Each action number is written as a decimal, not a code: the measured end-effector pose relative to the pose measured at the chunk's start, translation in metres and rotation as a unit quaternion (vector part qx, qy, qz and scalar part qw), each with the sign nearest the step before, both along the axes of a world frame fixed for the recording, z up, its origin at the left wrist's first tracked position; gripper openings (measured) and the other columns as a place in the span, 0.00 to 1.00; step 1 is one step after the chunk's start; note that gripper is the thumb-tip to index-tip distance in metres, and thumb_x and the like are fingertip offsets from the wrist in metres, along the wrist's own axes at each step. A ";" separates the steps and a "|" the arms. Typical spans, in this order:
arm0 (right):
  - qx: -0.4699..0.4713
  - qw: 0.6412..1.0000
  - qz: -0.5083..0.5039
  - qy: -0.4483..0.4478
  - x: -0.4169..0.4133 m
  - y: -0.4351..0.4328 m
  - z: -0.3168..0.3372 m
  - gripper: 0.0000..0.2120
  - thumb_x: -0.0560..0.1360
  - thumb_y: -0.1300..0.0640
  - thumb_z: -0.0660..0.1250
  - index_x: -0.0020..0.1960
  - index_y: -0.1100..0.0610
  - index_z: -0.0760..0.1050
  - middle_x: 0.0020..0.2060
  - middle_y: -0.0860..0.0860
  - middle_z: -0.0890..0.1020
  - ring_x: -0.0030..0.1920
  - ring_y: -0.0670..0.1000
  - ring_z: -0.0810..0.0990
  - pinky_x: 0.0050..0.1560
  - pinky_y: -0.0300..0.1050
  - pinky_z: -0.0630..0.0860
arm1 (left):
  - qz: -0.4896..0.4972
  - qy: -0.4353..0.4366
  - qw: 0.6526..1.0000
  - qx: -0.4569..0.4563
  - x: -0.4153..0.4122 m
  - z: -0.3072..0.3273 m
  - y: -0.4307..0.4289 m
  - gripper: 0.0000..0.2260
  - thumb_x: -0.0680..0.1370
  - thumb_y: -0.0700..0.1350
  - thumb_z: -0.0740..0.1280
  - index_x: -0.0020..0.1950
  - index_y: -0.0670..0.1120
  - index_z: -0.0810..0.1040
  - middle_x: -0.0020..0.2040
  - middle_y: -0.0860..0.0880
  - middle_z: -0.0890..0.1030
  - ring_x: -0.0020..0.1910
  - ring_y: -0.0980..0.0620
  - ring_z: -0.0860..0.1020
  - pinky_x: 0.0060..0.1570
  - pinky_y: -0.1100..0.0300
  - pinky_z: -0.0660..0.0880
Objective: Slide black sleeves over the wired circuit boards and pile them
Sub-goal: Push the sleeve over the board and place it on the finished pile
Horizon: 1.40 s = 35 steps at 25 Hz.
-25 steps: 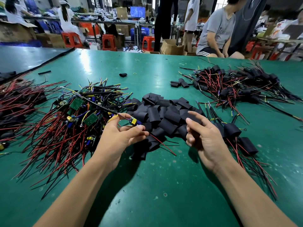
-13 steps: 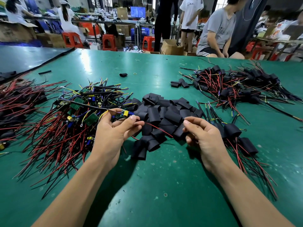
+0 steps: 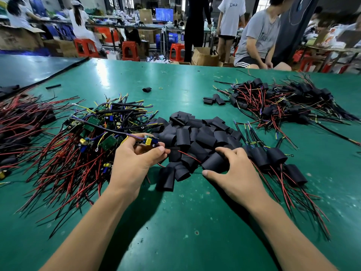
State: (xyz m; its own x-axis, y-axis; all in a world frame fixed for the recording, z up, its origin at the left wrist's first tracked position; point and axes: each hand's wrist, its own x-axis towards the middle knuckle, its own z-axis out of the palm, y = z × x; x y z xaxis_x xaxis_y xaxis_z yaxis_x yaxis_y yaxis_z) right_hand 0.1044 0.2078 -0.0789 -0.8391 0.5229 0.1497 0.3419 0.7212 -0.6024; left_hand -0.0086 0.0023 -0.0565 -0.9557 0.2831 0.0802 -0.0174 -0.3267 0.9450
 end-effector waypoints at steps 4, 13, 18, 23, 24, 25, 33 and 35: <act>0.004 1.000 0.008 0.026 0.002 -0.002 0.003 0.29 0.66 0.41 0.76 0.64 0.40 0.72 0.52 0.43 0.70 0.52 0.50 0.77 0.55 0.51 0.76 | 0.019 0.042 0.997 -0.060 0.002 -0.003 0.002 0.12 0.73 0.30 0.72 0.49 0.43 0.75 0.41 0.39 0.85 0.38 0.42 0.85 0.39 0.55 0.82; -0.098 0.983 -0.023 0.151 -0.002 -0.001 0.001 0.10 0.73 0.53 0.73 0.52 0.48 0.76 0.37 0.47 0.82 0.32 0.44 0.74 0.38 0.37 0.72 | 0.049 0.018 0.999 -0.003 0.001 0.000 0.002 0.10 0.75 0.30 0.71 0.52 0.38 0.73 0.45 0.33 0.82 0.42 0.39 0.85 0.44 0.52 0.83; -0.321 0.919 0.004 0.228 -0.003 0.003 0.007 0.10 0.73 0.55 0.76 0.51 0.52 0.78 0.32 0.50 0.81 0.26 0.48 0.72 0.28 0.40 0.70 | 0.079 -0.009 0.996 0.041 0.001 0.006 0.003 0.13 0.74 0.28 0.70 0.48 0.43 0.71 0.38 0.42 0.79 0.39 0.42 0.85 0.42 0.55 0.83; -0.437 0.859 0.052 0.263 -0.003 0.001 0.013 0.21 0.67 0.52 0.79 0.54 0.57 0.75 0.33 0.53 0.81 0.24 0.49 0.73 0.25 0.40 0.72 | 0.068 -0.033 0.996 0.056 0.002 0.007 0.003 0.13 0.74 0.28 0.70 0.48 0.42 0.70 0.38 0.42 0.81 0.39 0.42 0.85 0.41 0.56 0.82; -0.445 0.855 0.055 0.260 -0.003 -0.001 0.014 0.23 0.65 0.51 0.80 0.54 0.57 0.74 0.32 0.54 0.81 0.24 0.50 0.74 0.25 0.41 0.74 | 0.067 -0.036 0.996 0.056 0.003 0.008 0.003 0.13 0.74 0.28 0.70 0.48 0.42 0.71 0.39 0.41 0.82 0.39 0.42 0.85 0.41 0.56 0.82; -0.456 0.850 0.060 0.256 -0.003 -0.002 0.015 0.25 0.63 0.51 0.81 0.54 0.57 0.74 0.32 0.55 0.81 0.25 0.51 0.76 0.26 0.42 0.75 | 0.066 -0.038 0.996 0.055 0.003 0.008 0.003 0.13 0.74 0.28 0.70 0.48 0.42 0.71 0.39 0.40 0.82 0.39 0.42 0.85 0.41 0.57 0.82; -0.468 0.850 0.057 0.235 -0.003 -0.003 0.014 0.16 0.70 0.56 0.77 0.57 0.55 0.78 0.32 0.56 0.80 0.27 0.55 0.79 0.31 0.47 0.78 | 0.071 -0.051 0.995 0.055 0.002 0.009 0.001 0.13 0.74 0.28 0.70 0.49 0.41 0.70 0.37 0.43 0.83 0.40 0.42 0.85 0.41 0.58 0.82; -0.469 0.850 0.049 0.234 -0.003 -0.002 0.012 0.15 0.72 0.57 0.76 0.57 0.56 0.78 0.32 0.56 0.81 0.27 0.54 0.79 0.31 0.47 0.78 | 0.069 -0.054 0.994 0.058 0.002 0.010 0.001 0.13 0.74 0.28 0.70 0.51 0.40 0.70 0.37 0.43 0.83 0.40 0.42 0.85 0.41 0.58 0.82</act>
